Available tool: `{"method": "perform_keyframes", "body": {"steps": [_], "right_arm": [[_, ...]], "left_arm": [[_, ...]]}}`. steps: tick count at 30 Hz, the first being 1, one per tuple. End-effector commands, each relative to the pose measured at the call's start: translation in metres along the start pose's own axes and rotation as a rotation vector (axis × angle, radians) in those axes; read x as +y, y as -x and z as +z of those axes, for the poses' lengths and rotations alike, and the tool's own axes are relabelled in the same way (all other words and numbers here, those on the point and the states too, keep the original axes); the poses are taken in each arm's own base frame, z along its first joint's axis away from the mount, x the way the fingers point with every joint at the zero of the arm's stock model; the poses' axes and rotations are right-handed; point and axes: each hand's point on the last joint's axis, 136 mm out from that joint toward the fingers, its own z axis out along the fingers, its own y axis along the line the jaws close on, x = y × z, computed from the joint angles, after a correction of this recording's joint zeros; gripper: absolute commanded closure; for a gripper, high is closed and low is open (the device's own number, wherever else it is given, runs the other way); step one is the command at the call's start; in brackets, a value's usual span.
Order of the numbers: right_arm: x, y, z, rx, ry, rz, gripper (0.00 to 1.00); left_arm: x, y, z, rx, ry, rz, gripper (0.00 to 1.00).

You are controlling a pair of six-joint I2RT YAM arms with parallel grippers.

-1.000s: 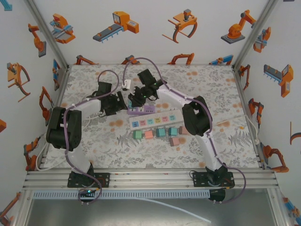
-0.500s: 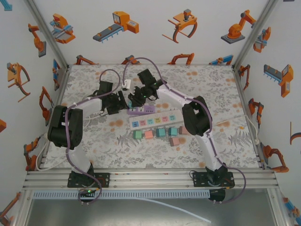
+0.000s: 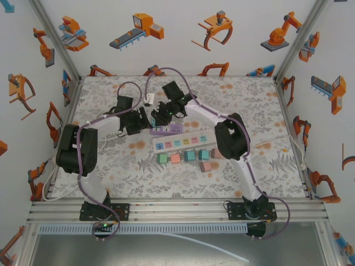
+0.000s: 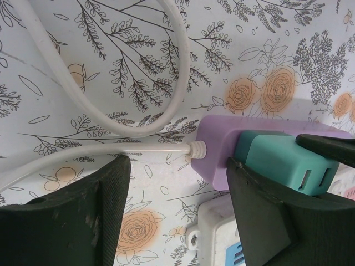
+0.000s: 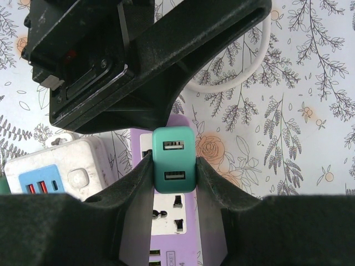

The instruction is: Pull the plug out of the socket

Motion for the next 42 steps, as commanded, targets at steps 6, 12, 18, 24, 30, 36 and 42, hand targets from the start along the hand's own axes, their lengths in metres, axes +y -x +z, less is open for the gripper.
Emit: {"method": "perform_keyframes", "body": {"steps": [6, 12, 18, 24, 30, 36, 42], "right_arm": [[-0.003, 0.055, -0.038, -0.129, -0.062, -0.069, 0.86], [-0.003, 0.058, -0.044, -0.144, -0.073, -0.072, 0.87], [-0.002, 0.058, -0.049, -0.154, -0.08, -0.069, 0.87], [0.0, 0.062, -0.056, -0.17, -0.094, -0.072, 0.87], [-0.001, 0.062, -0.062, -0.174, -0.112, -0.067, 0.87], [0.001, 0.073, -0.078, -0.206, -0.147, -0.032, 0.87], [-0.011, 0.087, -0.114, -0.281, -0.293, 0.222, 0.87]], "left_arm": [[0.039, -0.049, 0.01, 0.136, 0.15, 0.019, 0.34], [0.039, -0.048, 0.007, 0.13, 0.153, 0.018, 0.35], [0.038, -0.049, 0.006, 0.13, 0.148, 0.012, 0.34], [0.035, -0.046, 0.003, 0.119, 0.143, 0.018, 0.34], [0.03, -0.044, 0.001, 0.112, 0.131, 0.021, 0.35], [0.01, -0.03, -0.015, 0.065, 0.062, 0.049, 0.33], [-0.02, -0.006, -0.048, -0.032, -0.02, 0.101, 0.31]]}}
